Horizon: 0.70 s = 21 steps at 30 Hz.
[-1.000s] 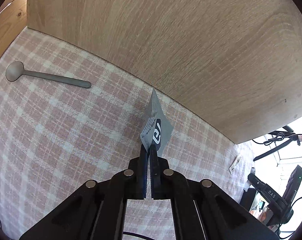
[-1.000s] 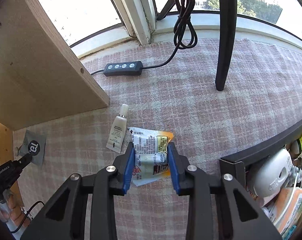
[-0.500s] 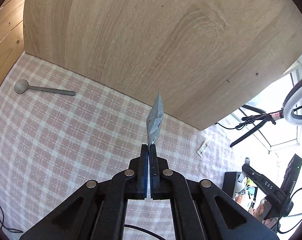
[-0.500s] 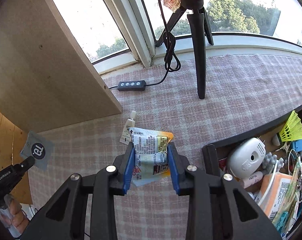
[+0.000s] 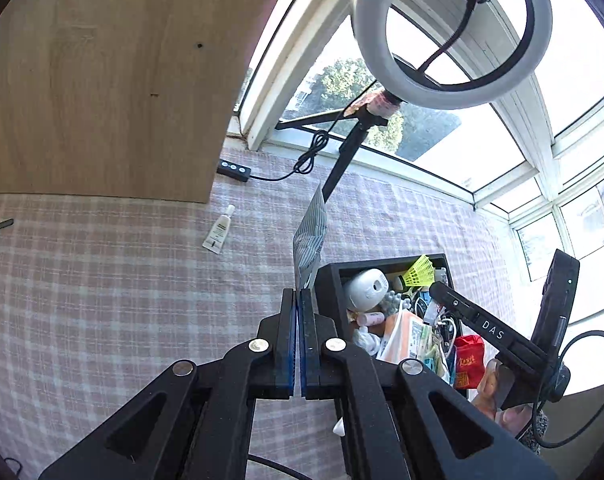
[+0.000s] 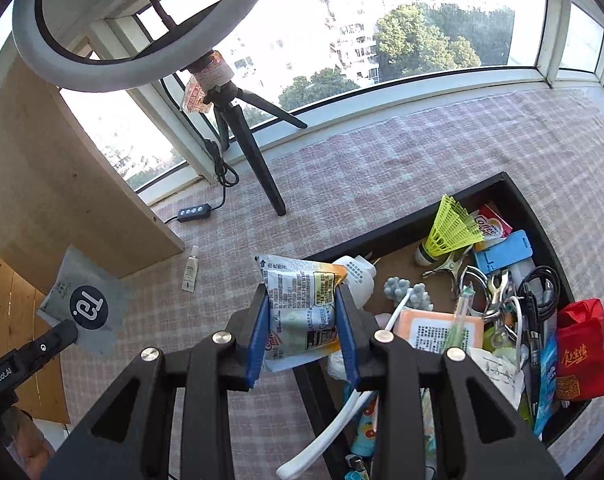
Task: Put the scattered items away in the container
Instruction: 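Carry the card and snack packet over the tray and open both grippers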
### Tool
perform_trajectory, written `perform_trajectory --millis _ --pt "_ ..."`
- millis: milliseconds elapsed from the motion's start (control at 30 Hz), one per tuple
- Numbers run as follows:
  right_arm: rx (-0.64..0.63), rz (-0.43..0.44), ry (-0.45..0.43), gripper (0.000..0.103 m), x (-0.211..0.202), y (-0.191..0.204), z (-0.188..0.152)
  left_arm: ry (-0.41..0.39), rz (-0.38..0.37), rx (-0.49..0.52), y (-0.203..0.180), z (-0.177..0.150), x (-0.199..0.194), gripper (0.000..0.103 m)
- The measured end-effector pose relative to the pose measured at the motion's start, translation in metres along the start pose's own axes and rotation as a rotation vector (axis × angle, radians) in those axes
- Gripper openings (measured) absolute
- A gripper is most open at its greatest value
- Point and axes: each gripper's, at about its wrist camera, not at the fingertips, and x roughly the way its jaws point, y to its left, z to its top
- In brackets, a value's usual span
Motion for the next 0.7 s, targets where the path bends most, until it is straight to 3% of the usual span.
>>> perform_trajectory --millis 233,500,567,600,633,700 --pt "0.148 -0.107 -0.029 0.031 -0.029 -0.106 -0.024 0.115 -0.121 0.158 -0.111 -0.022 0.050 0.000" --pt "0.264 -0.172 -0.032 0.032 -0.051 -0.183 -0.048 0.206 -0.196 0.269 -0.192 -0.045 0.080 0.002" --pt "0.283 -0.141 -0.028 0.042 -0.053 -0.194 -0.051 0.247 -0.177 0.279 -0.201 -0.047 0.091 0.011" --pt "0.297 -0.144 -0.023 0.045 -0.054 -0.198 -0.052 0.265 -0.169 0.283 -0.203 -0.047 0.095 0.031" --pt "0.307 -0.148 -0.028 0.048 -0.056 -0.201 -0.054 0.260 -0.167 0.287 -0.203 -0.047 0.095 0.041" --pt "0.309 -0.147 -0.035 0.049 -0.059 -0.203 -0.056 0.237 -0.147 0.306 -0.199 -0.049 0.091 0.041"
